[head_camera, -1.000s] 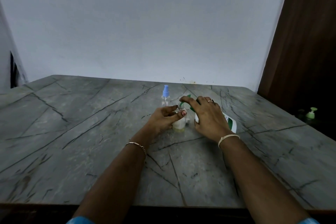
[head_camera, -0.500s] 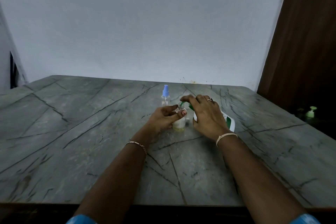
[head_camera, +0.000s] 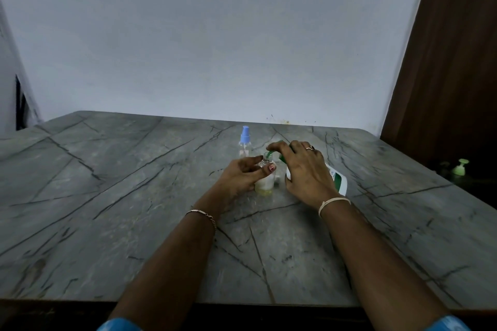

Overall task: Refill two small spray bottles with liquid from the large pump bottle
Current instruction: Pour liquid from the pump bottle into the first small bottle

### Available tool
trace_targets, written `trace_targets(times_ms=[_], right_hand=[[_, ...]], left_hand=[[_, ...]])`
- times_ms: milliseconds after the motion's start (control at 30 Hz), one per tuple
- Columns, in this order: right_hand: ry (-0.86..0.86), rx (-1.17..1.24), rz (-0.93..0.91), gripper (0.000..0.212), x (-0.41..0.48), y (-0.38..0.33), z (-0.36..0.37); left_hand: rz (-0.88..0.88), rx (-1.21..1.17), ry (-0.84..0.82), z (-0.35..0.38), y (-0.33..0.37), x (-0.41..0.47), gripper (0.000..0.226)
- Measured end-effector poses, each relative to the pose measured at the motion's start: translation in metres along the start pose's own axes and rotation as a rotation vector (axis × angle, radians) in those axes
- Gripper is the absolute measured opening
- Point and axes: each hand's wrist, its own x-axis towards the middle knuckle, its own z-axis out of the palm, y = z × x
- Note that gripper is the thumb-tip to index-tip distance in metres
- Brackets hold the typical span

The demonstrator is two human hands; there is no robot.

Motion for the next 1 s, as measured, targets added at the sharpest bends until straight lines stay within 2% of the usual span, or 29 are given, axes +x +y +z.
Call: trace_targets(times_ms=[233,533,733,1000], right_hand=[[-0.071,-0.078,-0.029,0.098,-0.002,0.005,-0.004],[-0.057,0.049,0.015,0.07,0.003,0.001,-0.002],[-0.05,0.011,0.014,0.07,0.002,0.002,-0.001],[-0.054,-0.027,-0.014,0.077,-0.006,0.004,-0.006]], left_hand=[[0.011,0.003,0.009,0.002,0.003,-0.002,0.056],[-0.015,-0.041,-0.005,0.002,0.005,-0.001,0.043],[-0.016,-0.046,-0.003,0.001,0.004,-0.001,0.052],[-0.005,-0.071,-0.012,0.004,0.011,-0.009,0.035]])
